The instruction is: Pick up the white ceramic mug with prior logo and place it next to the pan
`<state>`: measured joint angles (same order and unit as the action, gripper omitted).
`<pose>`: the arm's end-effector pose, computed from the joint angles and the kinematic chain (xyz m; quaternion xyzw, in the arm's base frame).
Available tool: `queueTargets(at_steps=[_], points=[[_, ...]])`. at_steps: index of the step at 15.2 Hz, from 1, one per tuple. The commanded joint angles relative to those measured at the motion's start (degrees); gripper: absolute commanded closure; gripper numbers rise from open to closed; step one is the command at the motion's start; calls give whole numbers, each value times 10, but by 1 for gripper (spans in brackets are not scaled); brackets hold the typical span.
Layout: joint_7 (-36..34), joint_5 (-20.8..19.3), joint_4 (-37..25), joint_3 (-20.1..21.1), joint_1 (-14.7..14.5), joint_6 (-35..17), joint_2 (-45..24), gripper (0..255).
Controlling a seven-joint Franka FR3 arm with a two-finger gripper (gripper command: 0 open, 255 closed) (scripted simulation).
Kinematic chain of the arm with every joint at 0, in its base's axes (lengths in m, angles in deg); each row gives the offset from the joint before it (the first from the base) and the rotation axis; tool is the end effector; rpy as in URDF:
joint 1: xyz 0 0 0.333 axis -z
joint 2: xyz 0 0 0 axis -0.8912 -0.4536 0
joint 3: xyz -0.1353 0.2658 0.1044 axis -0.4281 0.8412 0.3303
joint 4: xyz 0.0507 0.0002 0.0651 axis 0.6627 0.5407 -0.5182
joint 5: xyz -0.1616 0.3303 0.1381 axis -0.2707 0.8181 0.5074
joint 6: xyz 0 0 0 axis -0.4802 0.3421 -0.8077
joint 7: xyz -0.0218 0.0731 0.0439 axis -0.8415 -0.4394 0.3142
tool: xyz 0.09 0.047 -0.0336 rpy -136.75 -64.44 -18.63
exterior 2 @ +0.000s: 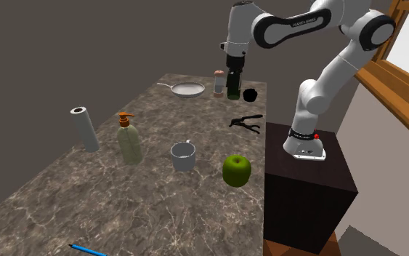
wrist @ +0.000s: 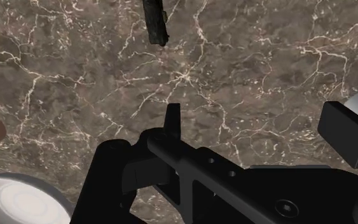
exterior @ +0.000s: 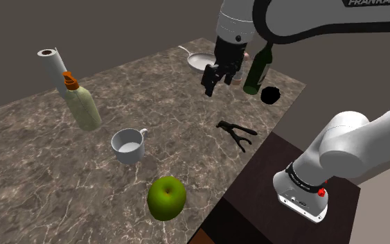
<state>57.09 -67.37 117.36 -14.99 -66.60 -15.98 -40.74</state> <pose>0.3680 0.1750 0.5411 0.9994 -0.0089 0.0269 0.0196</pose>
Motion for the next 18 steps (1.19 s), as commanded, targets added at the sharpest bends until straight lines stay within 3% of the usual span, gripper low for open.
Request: queueTargets(at_steps=[1, 9, 14, 18], points=[[-22, -2, -14, 21, 0, -24, -37, 0], [-129, -45, -91, 106, -4, -94, -189, 0], [-209, -110, -163, 146, -16, -117, -303, 0], [-273, -174, -235, 160, -44, -120, -401, 0]])
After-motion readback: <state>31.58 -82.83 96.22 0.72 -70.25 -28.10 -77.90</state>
